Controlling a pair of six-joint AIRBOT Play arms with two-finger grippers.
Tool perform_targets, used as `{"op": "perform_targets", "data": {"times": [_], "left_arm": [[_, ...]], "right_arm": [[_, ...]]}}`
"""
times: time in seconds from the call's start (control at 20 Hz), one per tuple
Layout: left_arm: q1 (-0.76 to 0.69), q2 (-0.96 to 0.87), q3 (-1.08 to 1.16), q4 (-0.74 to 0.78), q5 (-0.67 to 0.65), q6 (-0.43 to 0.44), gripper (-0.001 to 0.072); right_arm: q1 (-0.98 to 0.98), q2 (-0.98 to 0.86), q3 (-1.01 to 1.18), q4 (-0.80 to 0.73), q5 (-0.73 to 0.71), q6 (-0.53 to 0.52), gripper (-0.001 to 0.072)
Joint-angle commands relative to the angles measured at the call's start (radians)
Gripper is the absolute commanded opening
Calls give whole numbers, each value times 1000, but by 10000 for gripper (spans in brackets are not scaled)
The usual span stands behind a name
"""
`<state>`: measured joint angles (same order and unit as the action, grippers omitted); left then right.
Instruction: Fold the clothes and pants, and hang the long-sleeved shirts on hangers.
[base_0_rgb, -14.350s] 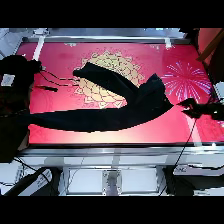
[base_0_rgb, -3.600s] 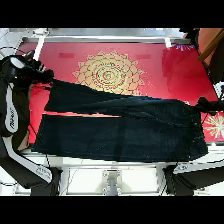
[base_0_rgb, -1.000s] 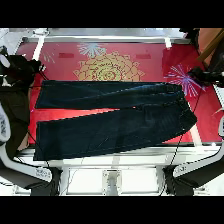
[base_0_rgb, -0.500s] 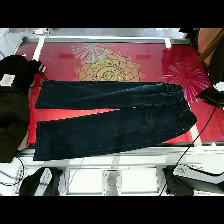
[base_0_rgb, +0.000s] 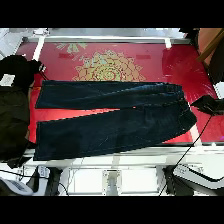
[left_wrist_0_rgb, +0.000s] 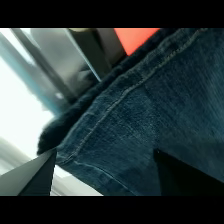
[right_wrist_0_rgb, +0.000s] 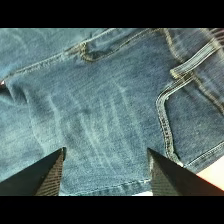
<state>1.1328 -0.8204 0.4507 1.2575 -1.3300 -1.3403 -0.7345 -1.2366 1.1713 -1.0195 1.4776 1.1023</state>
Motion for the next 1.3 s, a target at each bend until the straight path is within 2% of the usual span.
{"op": "perform_targets", "data": {"times": [0.0,0.35,0.55,1.0,1.1,1.25], "left_arm": [[76,-157,14,-74,-45,137,692],[77,-200,91,126,-109,140,682],[76,-236,89,46,-93,154,676],[76,-238,35,47,-29,177,673],[76,-238,34,14,-8,177,618],[76,-238,10,-36,10,178,617]], "right_arm": [[0,3,-4,3,44,0,561],[0,3,-4,3,74,7,561],[0,3,-4,3,74,7,561],[0,3,-4,3,73,14,560],[0,3,-4,3,68,14,561],[0,3,-4,3,66,14,561]]}}
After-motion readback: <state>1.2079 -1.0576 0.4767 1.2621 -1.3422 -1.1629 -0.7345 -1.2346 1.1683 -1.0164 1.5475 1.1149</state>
